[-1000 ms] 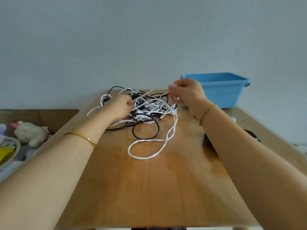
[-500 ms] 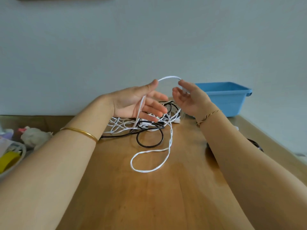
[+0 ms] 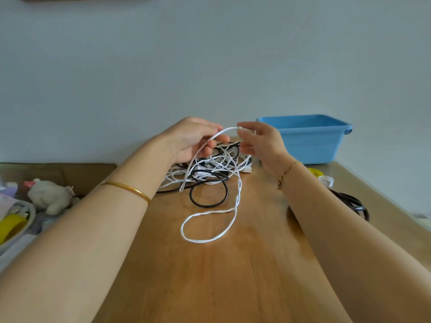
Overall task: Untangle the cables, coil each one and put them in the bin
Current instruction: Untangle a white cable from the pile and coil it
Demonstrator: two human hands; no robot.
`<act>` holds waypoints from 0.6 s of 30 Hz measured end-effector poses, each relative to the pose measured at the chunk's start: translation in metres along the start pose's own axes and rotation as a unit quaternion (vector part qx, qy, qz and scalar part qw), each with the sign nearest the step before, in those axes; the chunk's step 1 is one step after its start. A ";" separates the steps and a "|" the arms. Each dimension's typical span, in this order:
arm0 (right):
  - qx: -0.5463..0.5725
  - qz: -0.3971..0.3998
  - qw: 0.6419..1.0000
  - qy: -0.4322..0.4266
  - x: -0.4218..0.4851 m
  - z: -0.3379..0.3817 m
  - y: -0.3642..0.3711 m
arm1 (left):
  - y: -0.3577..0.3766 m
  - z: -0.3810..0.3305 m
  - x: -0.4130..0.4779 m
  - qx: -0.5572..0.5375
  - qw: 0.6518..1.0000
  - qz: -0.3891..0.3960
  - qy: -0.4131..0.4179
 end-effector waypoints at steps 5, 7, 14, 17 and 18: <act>0.064 -0.073 0.993 0.059 -0.005 -0.017 -0.002 | -0.005 0.002 0.008 -0.139 0.988 -0.071 0.018; 0.106 0.079 0.987 0.096 -0.016 -0.021 0.035 | -0.006 -0.002 0.009 -0.170 0.980 -0.093 0.042; 0.155 0.263 0.951 0.040 -0.038 0.014 0.063 | -0.065 -0.025 0.002 0.217 0.924 -0.259 0.178; 0.027 0.114 0.991 -0.058 -0.018 0.039 0.025 | -0.061 -0.026 0.003 0.325 0.909 -0.201 0.163; 0.013 0.066 0.995 -0.076 -0.013 0.044 0.015 | -0.053 -0.020 0.004 0.285 0.935 -0.154 0.145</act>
Point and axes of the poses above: each hand's wrist, its own x-axis towards the middle knuckle, its own y-axis out of the palm, z = x × y, the point moved 10 cm from there along x, towards the middle knuckle, and after that the axes turned 6 degrees about y, right-handed, at the moved point
